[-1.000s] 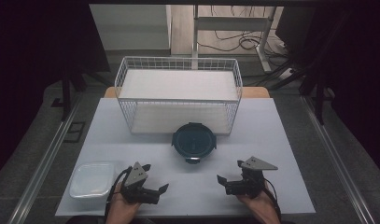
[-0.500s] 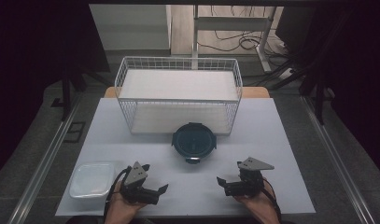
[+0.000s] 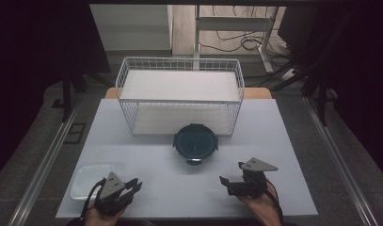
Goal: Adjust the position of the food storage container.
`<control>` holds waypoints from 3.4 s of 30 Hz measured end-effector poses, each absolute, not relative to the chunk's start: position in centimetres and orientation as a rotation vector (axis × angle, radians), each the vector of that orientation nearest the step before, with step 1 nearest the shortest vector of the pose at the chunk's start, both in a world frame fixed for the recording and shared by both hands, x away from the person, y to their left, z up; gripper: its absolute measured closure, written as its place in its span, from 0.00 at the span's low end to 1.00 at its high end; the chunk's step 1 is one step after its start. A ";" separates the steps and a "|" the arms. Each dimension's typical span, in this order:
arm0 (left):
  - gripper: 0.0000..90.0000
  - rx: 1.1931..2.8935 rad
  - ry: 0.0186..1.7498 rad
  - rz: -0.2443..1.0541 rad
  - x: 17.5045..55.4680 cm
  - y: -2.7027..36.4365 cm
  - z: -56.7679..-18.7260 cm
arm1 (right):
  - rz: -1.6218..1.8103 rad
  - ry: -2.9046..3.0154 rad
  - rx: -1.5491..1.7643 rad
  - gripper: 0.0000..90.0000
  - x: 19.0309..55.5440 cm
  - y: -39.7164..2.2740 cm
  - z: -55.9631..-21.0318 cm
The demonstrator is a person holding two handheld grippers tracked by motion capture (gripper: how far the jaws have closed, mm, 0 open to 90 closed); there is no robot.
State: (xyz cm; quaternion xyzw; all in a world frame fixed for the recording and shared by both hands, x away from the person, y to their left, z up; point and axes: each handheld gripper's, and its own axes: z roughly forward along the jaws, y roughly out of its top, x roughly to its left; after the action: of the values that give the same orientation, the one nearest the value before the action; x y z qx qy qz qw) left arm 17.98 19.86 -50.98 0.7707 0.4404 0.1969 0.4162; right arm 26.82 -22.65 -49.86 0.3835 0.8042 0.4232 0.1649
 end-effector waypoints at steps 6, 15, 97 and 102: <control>1.00 1.952 1.241 0.531 17.9 22.4 -51.3 | 1.174 2.294 1.077 0.18 26.8 -22.5 -49.8; 1.00 1.933 1.340 0.598 19.7 24.8 -51.4 | 1.156 2.302 1.072 0.23 27.0 -22.6 -50.0; 1.00 2.033 1.059 0.337 30.7 12.4 -50.6 | 1.129 2.435 1.009 1.00 31.7 -16.5 -49.0; 1.00 1.940 1.067 0.339 28.3 14.5 -49.6 | 1.148 2.436 0.992 1.00 30.9 -16.6 -49.1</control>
State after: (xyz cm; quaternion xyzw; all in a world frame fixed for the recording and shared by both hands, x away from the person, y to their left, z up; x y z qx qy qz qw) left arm 28.26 14.54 -49.65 0.7795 0.4287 0.1364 0.4360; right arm 30.94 -16.65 -49.12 0.3426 0.8409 0.3964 0.1353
